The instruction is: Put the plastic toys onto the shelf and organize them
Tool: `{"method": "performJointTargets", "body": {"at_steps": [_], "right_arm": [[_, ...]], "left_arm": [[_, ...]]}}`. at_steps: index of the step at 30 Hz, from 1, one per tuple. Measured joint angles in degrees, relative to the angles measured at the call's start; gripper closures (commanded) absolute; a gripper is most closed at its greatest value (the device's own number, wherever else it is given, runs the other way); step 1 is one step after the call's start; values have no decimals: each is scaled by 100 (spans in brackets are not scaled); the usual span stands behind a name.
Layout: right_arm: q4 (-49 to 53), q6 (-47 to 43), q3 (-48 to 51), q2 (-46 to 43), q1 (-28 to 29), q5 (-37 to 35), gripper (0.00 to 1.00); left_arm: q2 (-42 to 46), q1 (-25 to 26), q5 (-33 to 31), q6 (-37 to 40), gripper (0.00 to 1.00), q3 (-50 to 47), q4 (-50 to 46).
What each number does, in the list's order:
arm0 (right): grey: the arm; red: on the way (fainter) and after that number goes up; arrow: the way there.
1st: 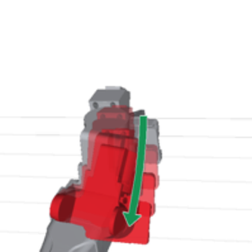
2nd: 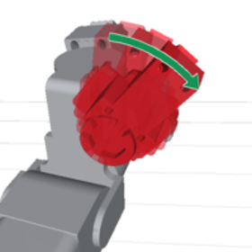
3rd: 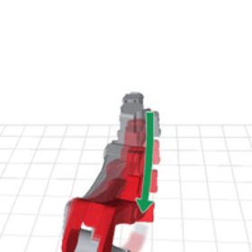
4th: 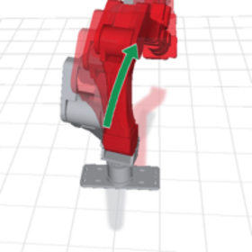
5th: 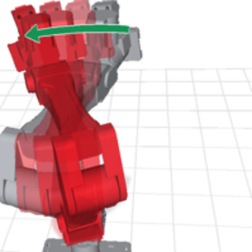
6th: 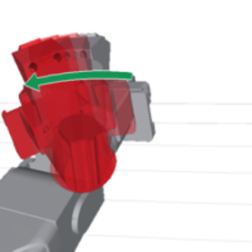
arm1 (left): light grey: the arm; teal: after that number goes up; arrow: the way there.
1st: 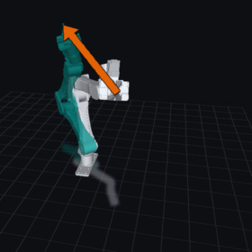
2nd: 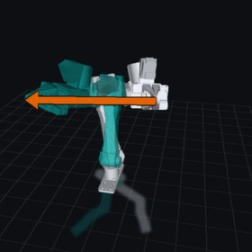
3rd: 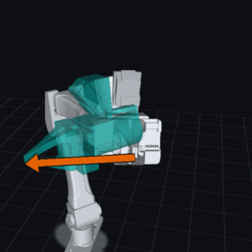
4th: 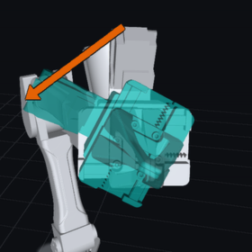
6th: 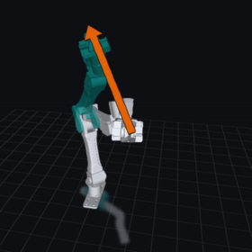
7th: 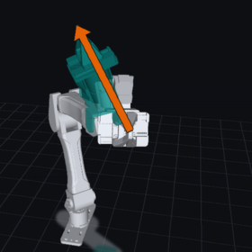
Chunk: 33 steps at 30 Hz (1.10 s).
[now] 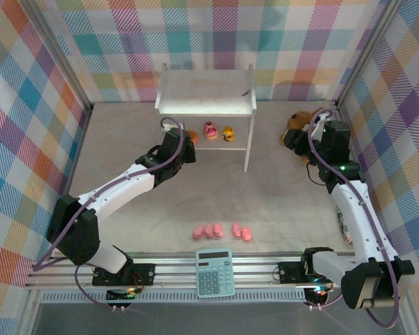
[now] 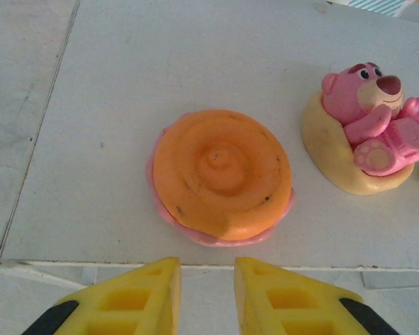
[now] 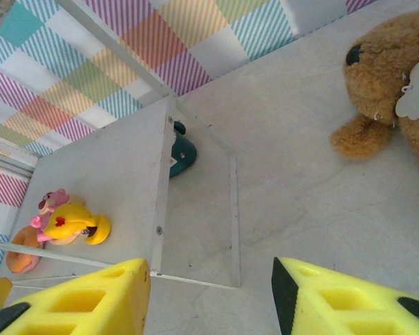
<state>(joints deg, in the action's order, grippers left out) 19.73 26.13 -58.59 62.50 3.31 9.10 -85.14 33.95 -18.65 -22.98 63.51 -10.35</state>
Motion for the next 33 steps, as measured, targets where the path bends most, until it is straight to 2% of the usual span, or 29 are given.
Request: {"method": "performJointTargets", "body": {"at_steps": [33], "right_arm": [[-46, -46, 0, 160, -37, -4, 49]], "left_arm": [[-415, -114, -90, 4, 74, 269, 72]]}}
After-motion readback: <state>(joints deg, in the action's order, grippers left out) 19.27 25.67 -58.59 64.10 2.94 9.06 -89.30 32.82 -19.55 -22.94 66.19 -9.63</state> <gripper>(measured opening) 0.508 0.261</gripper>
